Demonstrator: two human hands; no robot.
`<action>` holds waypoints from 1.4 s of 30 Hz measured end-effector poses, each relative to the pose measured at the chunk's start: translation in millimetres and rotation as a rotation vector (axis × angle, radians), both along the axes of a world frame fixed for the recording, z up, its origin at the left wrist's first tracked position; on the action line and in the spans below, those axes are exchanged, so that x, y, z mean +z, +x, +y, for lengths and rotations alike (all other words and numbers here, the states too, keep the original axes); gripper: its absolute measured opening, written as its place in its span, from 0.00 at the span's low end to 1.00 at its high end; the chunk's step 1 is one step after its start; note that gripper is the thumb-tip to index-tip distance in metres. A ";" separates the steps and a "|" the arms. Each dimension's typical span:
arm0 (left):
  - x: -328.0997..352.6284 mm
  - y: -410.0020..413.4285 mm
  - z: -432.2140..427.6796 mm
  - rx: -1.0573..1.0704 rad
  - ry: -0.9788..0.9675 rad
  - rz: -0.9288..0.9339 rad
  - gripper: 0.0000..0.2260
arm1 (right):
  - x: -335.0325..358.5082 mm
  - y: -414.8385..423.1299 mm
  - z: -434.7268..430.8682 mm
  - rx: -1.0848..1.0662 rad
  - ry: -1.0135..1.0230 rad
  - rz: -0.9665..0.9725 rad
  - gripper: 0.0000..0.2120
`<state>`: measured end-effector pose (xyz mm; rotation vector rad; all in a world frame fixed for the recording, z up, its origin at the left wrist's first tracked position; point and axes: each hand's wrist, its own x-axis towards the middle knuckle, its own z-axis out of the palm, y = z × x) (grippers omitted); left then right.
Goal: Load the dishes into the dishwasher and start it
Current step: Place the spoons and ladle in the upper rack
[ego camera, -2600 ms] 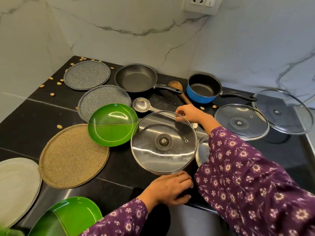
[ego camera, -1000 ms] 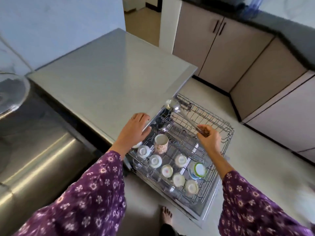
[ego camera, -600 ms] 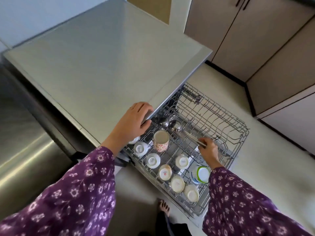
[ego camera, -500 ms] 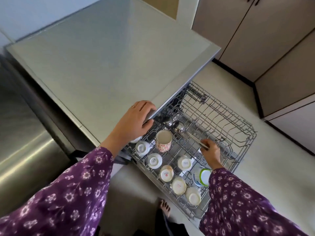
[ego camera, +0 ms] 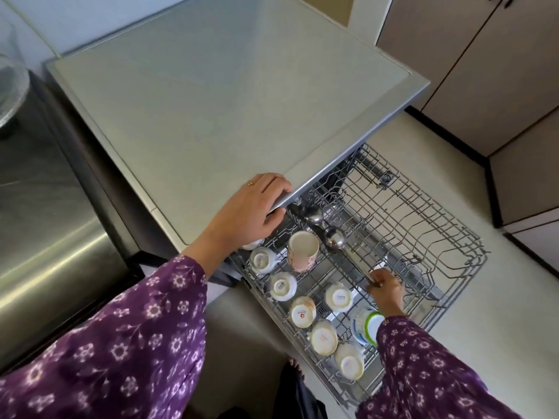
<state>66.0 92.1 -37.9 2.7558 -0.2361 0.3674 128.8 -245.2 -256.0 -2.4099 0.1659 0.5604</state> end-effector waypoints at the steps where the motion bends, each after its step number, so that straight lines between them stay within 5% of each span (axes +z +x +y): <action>1: -0.6 -0.6 0.0 -0.002 0.009 -0.007 0.12 | -1.6 -1.6 0.8 0.018 -0.013 0.008 0.16; 10: 0.9 -3.5 -0.6 -0.008 0.032 -0.040 0.10 | 17.5 -7.2 13.7 -0.002 -0.113 -0.035 0.16; 18: 13.7 -29.4 -0.3 0.067 0.028 -0.020 0.09 | 127.0 -31.0 65.2 0.056 0.128 -0.551 0.11; 26: 78.5 -140.1 53.9 0.272 -0.087 -0.066 0.14 | 287.0 -97.1 192.2 0.261 0.430 -0.959 0.03; 32: 110.3 -265.6 129.4 0.508 -0.116 -0.106 0.13 | 367.5 -185.7 324.7 0.437 0.670 -0.835 0.01; 42: 112.3 -475.8 226.9 0.658 -0.057 -0.097 0.12 | 405.0 -338.6 529.3 0.933 0.601 -0.548 0.02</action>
